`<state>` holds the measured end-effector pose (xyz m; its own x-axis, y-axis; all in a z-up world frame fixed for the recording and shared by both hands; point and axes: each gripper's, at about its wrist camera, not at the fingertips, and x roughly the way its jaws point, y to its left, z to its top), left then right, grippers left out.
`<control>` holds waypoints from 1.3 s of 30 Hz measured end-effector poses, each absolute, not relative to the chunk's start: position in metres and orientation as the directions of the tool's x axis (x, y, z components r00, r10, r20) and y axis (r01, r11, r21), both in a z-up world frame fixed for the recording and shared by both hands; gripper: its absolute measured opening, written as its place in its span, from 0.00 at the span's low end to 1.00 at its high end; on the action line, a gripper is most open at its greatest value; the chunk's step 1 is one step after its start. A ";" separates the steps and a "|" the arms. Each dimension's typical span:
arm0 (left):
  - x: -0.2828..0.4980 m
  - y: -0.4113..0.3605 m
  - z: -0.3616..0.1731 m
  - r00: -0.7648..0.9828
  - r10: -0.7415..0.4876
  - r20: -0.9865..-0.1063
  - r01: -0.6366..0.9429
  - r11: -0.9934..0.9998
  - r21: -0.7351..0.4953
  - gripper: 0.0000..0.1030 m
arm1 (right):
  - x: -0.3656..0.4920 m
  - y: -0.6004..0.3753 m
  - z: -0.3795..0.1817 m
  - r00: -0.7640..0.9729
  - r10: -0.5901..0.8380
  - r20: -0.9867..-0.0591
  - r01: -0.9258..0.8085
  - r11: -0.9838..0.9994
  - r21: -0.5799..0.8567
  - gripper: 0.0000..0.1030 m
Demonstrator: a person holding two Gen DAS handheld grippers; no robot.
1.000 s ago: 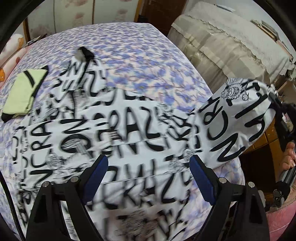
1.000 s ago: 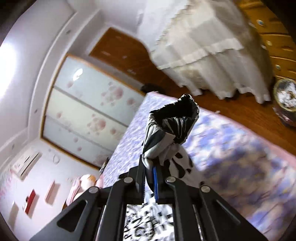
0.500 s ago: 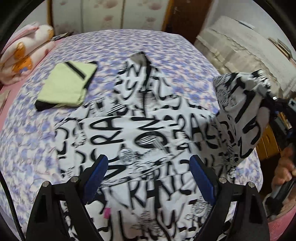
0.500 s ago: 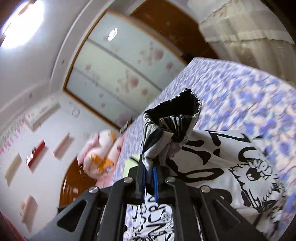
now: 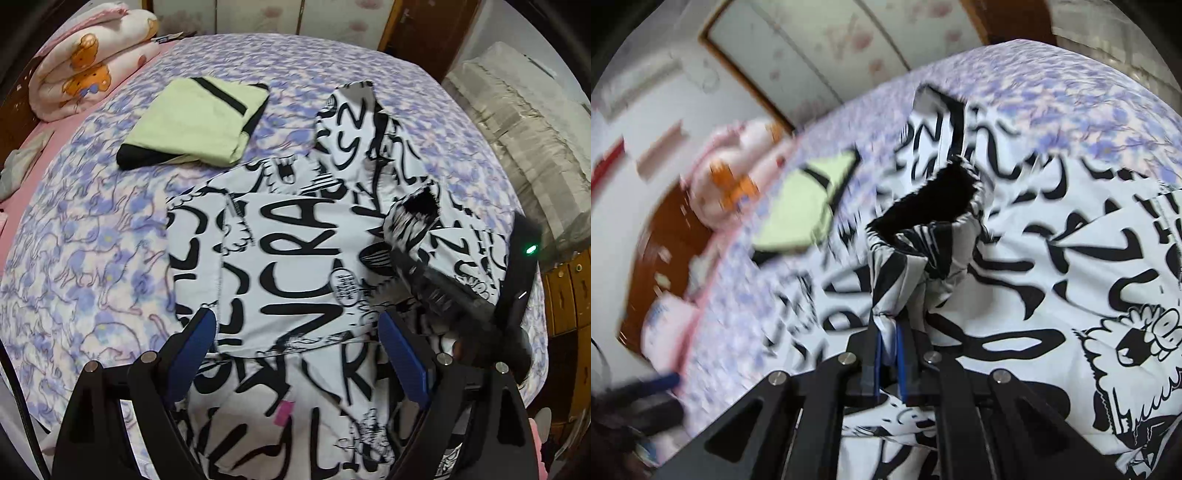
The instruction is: Fold large clothes
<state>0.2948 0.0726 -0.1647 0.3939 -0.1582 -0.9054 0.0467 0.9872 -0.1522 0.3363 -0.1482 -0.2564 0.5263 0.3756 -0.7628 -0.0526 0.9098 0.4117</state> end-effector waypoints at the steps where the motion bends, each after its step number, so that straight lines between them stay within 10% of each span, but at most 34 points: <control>1: 0.296 0.076 -0.167 0.389 -0.157 -0.908 0.043 0.987 -0.152 0.86 | 0.336 -0.140 -0.262 0.508 0.363 -0.781 -0.068 0.921 0.383 0.07; 9: 0.319 0.082 -0.180 0.377 -0.156 -0.913 0.064 0.988 -0.142 0.86 | 0.342 -0.108 -0.293 0.384 0.329 -0.863 -0.158 0.944 0.289 0.23; 13: 0.332 0.076 -0.191 0.355 -0.172 -0.919 0.106 0.984 -0.144 0.86 | 0.343 -0.109 -0.296 0.354 0.430 -0.831 -0.181 0.903 0.390 0.50; 35: 0.400 -0.024 -0.306 0.144 -0.338 -0.930 0.007 0.940 -0.341 0.85 | 0.223 -0.256 -0.255 0.388 0.298 -0.872 0.046 0.939 0.341 0.50; 39: 0.404 -0.036 -0.312 0.175 -0.323 -0.930 -0.023 0.943 -0.332 0.50 | 0.208 -0.294 -0.257 0.407 0.253 -0.878 0.143 0.932 0.334 0.50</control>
<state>0.4037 -0.0361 -0.3122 0.1750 -0.3231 -0.9300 -0.0232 0.9430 -0.3320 0.2079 -0.2935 -0.2569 0.4074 0.2526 -0.8776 0.1429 0.9315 0.3345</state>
